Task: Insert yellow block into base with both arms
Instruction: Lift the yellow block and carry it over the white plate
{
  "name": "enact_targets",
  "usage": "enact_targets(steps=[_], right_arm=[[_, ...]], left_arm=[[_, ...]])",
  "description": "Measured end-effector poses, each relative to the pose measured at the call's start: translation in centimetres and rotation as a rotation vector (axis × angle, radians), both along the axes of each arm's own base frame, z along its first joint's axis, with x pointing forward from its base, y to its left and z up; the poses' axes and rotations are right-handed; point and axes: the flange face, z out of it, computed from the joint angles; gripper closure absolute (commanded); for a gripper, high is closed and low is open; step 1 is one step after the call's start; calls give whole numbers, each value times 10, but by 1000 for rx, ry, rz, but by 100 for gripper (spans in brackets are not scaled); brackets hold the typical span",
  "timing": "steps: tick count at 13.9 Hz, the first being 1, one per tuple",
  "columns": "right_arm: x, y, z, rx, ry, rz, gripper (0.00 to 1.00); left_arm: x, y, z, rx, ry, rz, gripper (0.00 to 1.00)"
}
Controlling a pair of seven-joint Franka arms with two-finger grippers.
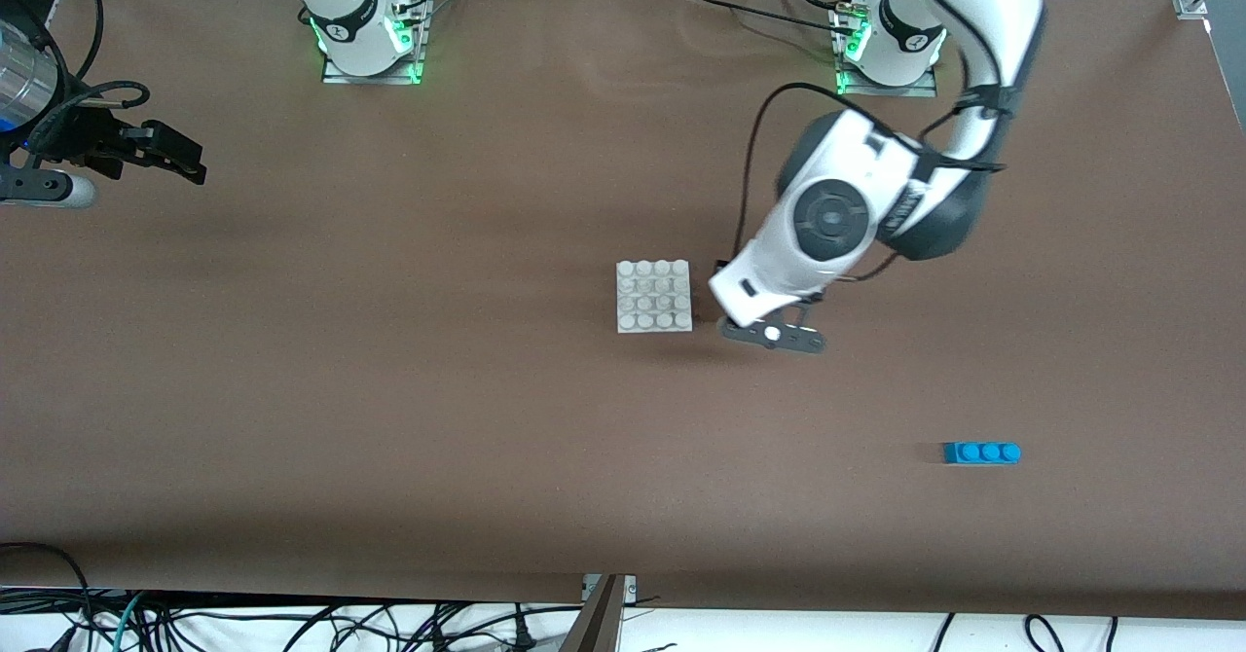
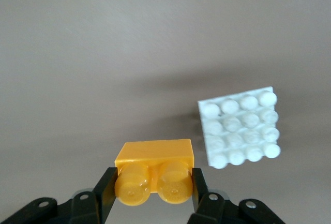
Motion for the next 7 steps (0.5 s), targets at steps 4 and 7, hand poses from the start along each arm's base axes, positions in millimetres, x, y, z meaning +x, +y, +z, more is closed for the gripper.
enact_targets(steps=[4, 7], right_arm=[[0, 0, 0, 0, 0, 0, 1], [0, 0, 0, 0, 0, 0, 1]], left_arm=[[-15, -37, -45, 13, 12, 48, 69], [-40, -81, -71, 20, 6, 69, 71]])
